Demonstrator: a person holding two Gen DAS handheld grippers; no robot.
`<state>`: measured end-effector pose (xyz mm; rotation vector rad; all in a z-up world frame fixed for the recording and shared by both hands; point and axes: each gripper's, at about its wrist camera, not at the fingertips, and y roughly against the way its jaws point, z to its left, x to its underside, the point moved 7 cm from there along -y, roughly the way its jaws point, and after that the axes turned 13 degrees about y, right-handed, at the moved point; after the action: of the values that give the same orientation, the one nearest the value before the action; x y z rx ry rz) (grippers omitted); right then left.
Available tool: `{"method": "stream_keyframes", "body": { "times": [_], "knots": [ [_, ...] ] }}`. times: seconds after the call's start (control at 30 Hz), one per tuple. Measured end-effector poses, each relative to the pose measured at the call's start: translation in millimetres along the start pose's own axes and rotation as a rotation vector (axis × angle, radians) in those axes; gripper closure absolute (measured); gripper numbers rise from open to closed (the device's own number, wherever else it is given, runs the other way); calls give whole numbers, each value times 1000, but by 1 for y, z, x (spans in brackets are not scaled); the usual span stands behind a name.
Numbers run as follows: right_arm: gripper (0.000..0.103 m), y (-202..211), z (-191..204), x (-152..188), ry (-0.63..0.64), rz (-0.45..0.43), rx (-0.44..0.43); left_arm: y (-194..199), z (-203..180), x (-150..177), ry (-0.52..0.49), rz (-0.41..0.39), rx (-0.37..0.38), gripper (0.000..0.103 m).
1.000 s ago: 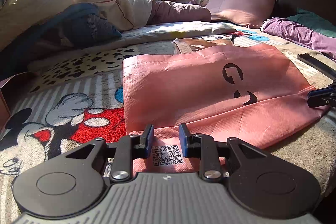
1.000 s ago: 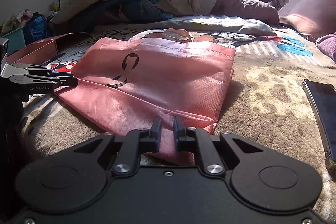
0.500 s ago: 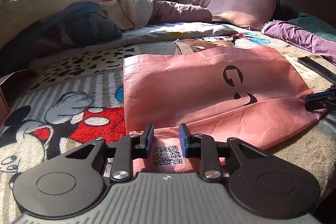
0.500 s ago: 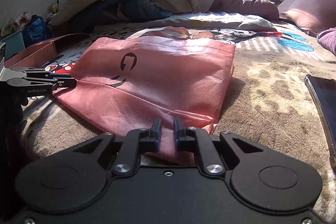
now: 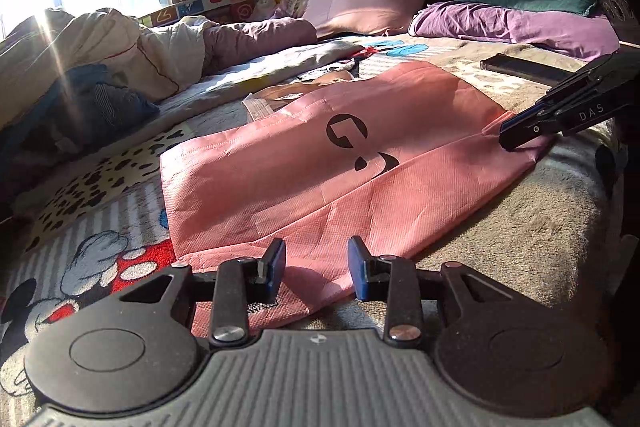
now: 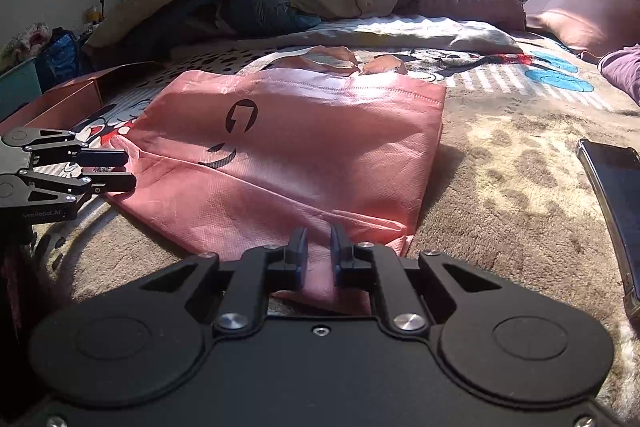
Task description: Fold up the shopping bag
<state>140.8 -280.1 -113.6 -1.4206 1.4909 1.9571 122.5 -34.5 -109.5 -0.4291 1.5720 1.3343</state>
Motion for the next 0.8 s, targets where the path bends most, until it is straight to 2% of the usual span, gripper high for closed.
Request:
{"method": "stream_keyframes", "body": {
  "times": [0.07,0.13,0.17,0.4,0.5,0.57,0.6,0.63,0.7,0.8],
  "knots": [
    [95,-1,-3,-1,-17,4,-19,4,-5,2,-75,1,-1,70],
    [95,-1,-6,-1,-35,9,-36,5,-10,3,-171,18,-15,45],
    [95,-1,-6,-1,-42,11,-46,5,-12,4,-218,27,-22,39],
    [95,-4,-15,0,-105,17,-120,-6,-34,5,-529,-1,-58,38],
    [95,-4,-17,0,-119,17,-145,-23,-41,-5,-592,18,-41,37],
    [95,-4,-16,-1,-116,14,-151,-34,-47,-10,-601,68,8,58],
    [95,-4,-15,-1,-109,14,-151,-38,-52,-11,-607,99,31,74],
    [95,-4,-14,-2,-104,11,-149,-40,-56,-9,-630,118,35,80],
    [94,-2,-12,-3,-85,7,-145,-40,-60,-5,-653,137,22,84],
    [83,4,-3,-4,-59,-2,-165,-34,-60,0,-560,149,3,87]
  ]
}}
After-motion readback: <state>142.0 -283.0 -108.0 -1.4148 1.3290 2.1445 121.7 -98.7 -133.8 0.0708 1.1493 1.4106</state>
